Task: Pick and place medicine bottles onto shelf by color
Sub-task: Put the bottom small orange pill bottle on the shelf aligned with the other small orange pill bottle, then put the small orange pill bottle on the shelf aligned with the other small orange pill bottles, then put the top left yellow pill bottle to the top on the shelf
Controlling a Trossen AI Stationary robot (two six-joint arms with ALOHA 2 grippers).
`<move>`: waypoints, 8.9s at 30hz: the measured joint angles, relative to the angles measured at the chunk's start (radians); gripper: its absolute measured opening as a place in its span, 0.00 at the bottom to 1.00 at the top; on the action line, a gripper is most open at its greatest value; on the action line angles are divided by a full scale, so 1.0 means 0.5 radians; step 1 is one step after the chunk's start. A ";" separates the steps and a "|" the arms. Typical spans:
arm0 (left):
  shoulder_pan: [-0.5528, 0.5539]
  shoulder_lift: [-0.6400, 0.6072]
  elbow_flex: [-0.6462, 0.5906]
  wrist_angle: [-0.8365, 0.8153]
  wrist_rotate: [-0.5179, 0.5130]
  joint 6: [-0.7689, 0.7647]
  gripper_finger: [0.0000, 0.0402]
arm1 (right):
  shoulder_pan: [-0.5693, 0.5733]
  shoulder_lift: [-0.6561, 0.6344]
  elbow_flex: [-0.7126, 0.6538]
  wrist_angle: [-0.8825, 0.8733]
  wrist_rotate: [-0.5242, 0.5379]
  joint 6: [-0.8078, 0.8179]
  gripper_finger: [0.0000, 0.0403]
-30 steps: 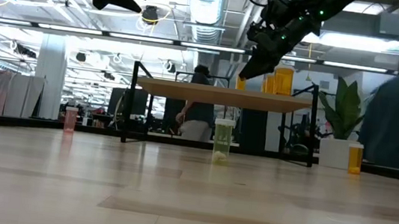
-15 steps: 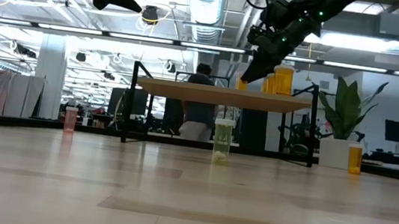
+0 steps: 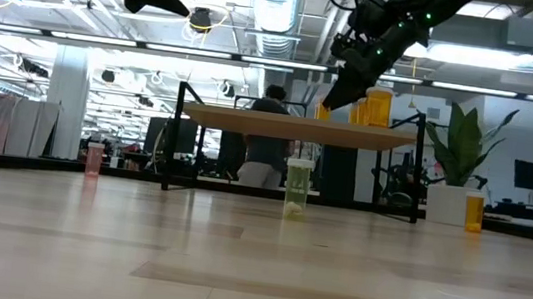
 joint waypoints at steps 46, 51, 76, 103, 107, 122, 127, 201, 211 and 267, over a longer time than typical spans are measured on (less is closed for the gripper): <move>-0.001 -0.001 0.000 -0.048 0.163 -0.011 0.51 | 0.710 -1.311 -1.394 -0.901 1.351 2.262 0.62; -0.001 0.000 0.000 -0.047 0.152 -0.089 0.51 | 0.503 -1.209 -1.394 -0.822 1.343 2.257 0.62; -0.001 0.000 0.000 -0.051 0.136 -0.111 0.51 | 0.340 -1.011 -1.674 -0.456 1.069 2.039 0.62; -0.001 0.000 0.000 -0.052 0.129 -0.145 0.51 | 0.336 -1.012 -1.674 -0.336 1.116 1.919 0.40; -0.001 0.001 0.000 -0.052 0.128 -0.146 0.51 | 0.336 -1.013 -1.664 -0.350 1.075 1.912 0.34; -0.001 0.001 0.000 -0.054 0.126 -0.128 0.51 | 0.819 -0.999 -0.703 -1.156 0.641 1.899 0.33; -0.001 0.001 0.000 -0.055 0.125 -0.075 0.51 | 1.026 -0.872 -0.316 -1.102 0.642 1.934 0.31; -0.001 0.000 0.000 -0.076 0.164 0.001 0.51 | 0.652 0.447 0.877 -1.229 0.916 0.836 0.39; -0.001 0.000 0.000 -0.076 0.164 0.002 0.51 | 0.652 0.447 0.877 -1.215 0.916 0.836 0.49; -1.349 0.074 -0.360 -1.054 0.213 -0.578 0.51 | 1.432 -1.317 0.155 -1.294 0.862 1.045 0.57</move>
